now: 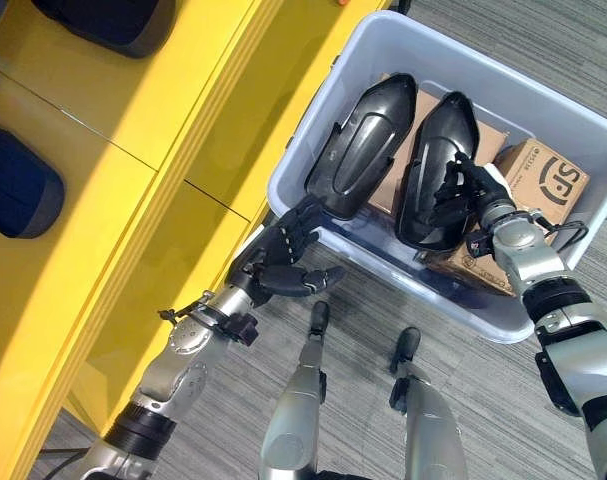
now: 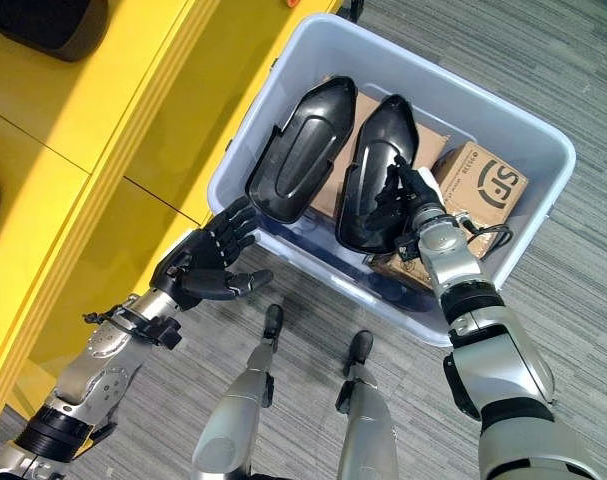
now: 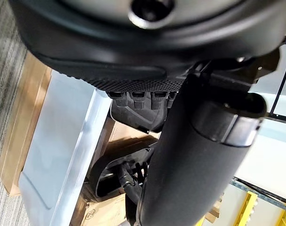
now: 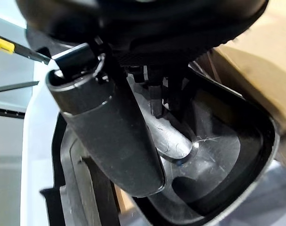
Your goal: Move parts from the plastic box to the shelf.
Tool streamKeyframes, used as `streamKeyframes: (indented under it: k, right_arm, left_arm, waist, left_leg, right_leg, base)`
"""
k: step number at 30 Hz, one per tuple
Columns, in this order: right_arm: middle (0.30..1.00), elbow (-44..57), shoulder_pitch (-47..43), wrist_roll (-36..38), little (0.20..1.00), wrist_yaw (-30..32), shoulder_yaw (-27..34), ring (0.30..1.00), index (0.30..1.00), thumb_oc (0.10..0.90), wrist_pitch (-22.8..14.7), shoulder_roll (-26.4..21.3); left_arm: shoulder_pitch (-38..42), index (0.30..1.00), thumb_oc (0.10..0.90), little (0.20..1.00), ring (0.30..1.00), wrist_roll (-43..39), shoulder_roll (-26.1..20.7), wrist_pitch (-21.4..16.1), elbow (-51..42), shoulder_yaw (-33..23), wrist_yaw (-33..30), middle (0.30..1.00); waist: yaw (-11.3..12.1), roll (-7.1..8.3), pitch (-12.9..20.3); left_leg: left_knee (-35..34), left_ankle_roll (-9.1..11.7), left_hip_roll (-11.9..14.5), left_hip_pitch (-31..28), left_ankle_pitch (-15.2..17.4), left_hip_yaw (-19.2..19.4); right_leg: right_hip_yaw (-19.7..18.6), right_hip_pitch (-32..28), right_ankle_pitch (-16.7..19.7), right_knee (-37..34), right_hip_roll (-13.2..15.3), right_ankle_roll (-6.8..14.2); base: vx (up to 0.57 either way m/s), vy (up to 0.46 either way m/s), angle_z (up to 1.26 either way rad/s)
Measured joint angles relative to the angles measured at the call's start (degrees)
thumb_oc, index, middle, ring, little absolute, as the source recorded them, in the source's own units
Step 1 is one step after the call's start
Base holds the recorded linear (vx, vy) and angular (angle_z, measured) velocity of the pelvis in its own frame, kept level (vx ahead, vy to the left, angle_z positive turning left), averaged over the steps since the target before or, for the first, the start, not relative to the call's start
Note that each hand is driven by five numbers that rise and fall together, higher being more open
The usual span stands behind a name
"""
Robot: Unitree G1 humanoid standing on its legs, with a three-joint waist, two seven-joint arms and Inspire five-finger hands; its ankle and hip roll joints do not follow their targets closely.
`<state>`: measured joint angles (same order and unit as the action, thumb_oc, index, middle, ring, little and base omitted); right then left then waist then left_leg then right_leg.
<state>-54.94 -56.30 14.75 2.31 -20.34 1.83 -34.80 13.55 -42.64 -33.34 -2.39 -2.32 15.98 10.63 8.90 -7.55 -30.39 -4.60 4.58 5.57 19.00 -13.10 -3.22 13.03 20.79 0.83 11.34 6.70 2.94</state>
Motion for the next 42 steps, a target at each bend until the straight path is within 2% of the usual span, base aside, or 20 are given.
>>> streamKeyframes:
  k: [14, 18, 21, 26, 28, 31, 32, 34, 38, 42]
  right_arm:
    - [1.000, 1.1, -0.3, 0.0, 1.000, 6.1, 2.2, 1.000, 1.000, 0.900, -0.3, -0.1]
    - [1.000, 3.1, -0.1, 1.3, 1.000, 9.2, 5.0, 1.000, 1.000, 0.900, -0.2, -0.4]
    - [1.000, 6.5, 0.0, 1.2, 1.000, 12.3, 7.9, 1.000, 1.000, 0.900, -0.9, -2.0]
    - [1.000, 20.5, 3.9, -2.8, 1.000, 19.5, 10.0, 1.000, 1.000, 0.900, -3.0, -3.8]
    - [1.000, 31.5, 7.3, -6.7, 1.000, 22.2, 11.5, 1.000, 1.000, 0.900, -4.0, -3.7]
    - [1.000, 38.4, 8.4, -10.8, 1.000, 24.4, 12.1, 1.000, 1.000, 0.900, -5.9, -3.7]
    - [1.000, 43.8, 9.7, -13.3, 1.000, 25.6, 12.6, 1.000, 1.000, 0.900, -6.5, -3.7]
    - [1.000, 46.9, 10.7, -16.6, 1.000, 25.7, 12.6, 1.000, 1.000, 0.900, -7.5, -3.3]
    - [1.000, 55.0, 16.8, -19.6, 1.000, 25.2, 12.6, 1.000, 1.000, 0.900, -8.1, -2.5]
    - [1.000, 57.4, 23.8, -24.5, 1.000, 22.3, 11.3, 1.000, 1.000, 0.900, -7.8, -0.6]
  left_arm:
    - [-1.7, 1.000, 0.900, 1.000, 1.000, 0.0, 0.0, 0.0, -0.7, 0.1, 0.0, 1.000]
    - [-2.3, 1.000, 0.900, 1.000, 1.000, -0.7, -0.1, 0.0, -0.9, 0.0, -0.1, 1.000]
    - [-3.6, 1.000, 0.900, 1.000, 1.000, -2.1, -0.1, 0.0, -1.7, 0.0, 0.0, 1.000]
    - [-5.8, 1.000, 0.900, 1.000, 1.000, -2.1, -0.1, 0.0, -2.7, -0.2, -0.1, 1.000]
    - [-6.3, 1.000, 0.900, 1.000, 1.000, -2.1, 0.0, 0.0, -3.0, -0.2, -0.1, 1.000]
    - [-6.1, 1.000, 0.900, 1.000, 1.000, -2.2, 0.2, 0.0, -3.0, -0.2, -0.2, 1.000]
    - [-5.8, 1.000, 0.900, 1.000, 1.000, -2.2, 0.6, -0.1, -3.0, -0.3, -0.3, 1.000]
    - [-5.9, 1.000, 0.900, 1.000, 1.000, -2.2, 0.7, -0.1, -3.0, -0.3, -0.3, 1.000]
    - [-6.6, 1.000, 0.900, 1.000, 1.000, -2.2, 1.0, -0.1, -3.0, -0.4, -0.3, 1.000]
    - [-7.3, 1.000, 0.900, 1.000, 1.000, -2.2, 1.3, -0.1, -3.2, -0.4, -0.7, 1.000]
  waist:
    - [0.0, 0.01, 0.0]
    - [-0.1, 0.01, 0.0]
    - [-1.1, 0.01, 0.0]
    - [-2.5, 0.01, 0.0]
    - [-3.2, -0.01, 0.0]
    - [-4.5, -0.02, 0.0]
    - [-4.6, -0.03, 0.0]
    - [-5.7, -0.03, 0.0]
    - [-6.2, -0.04, 0.0]
    - [-7.3, -0.04, 0.0]
  left_leg:
    - [0.0, -0.1, 0.0, -0.5, -0.1, 0.4]
    - [0.0, -0.3, -0.1, -1.1, 0.0, 1.1]
    - [0.0, -0.4, -0.1, -1.5, 0.1, 1.6]
    - [0.0, -0.8, -0.1, -3.2, 0.4, 2.9]
    - [0.0, -1.0, -0.2, -4.0, 0.6, 3.5]
    - [0.0, -1.0, -0.4, -4.5, 0.7, 3.8]
    - [0.0, -1.2, -0.4, -4.9, 0.7, 4.6]
    - [0.0, -1.3, -0.5, -5.5, 0.8, 4.6]
    - [0.0, -1.4, -0.5, -6.0, 1.0, 4.7]
    - [0.0, -1.7, -0.5, -6.1, 1.2, 5.5]
  right_leg:
    - [-0.4, -0.1, 0.1, 0.2, 0.1, 0.0]
    - [-1.2, -0.3, 0.2, 0.3, 0.1, 0.1]
    - [-1.7, -0.4, 0.5, 0.3, 0.1, 0.1]
    - [-2.9, -1.7, 0.7, -0.1, 0.0, 0.2]
    - [-3.5, -2.2, 0.8, -0.3, 0.0, 0.3]
    - [-4.0, -2.5, 1.0, -0.5, 0.1, 0.4]
    - [-4.7, -2.5, 1.2, -0.6, 0.1, 0.5]
    - [-4.8, -3.2, 1.3, -0.9, 0.1, 0.6]
    - [-5.0, -3.7, 1.4, -1.1, 0.1, 0.6]
    - [-5.5, -3.5, 1.4, -1.1, 0.2, 0.6]
  base:
    - [0.00, 0.002, 0.00]
    - [0.00, 0.032, -0.09]
    - [-0.01, 0.050, -0.08]
    - [0.01, 0.063, -0.10]
    - [0.01, 0.055, -0.14]
    - [0.00, 0.059, -0.09]
    - [0.01, 0.057, -0.18]
    - [0.01, 0.047, -0.07]
    - [0.00, 0.020, -0.03]
    - [-0.01, 0.039, -0.06]
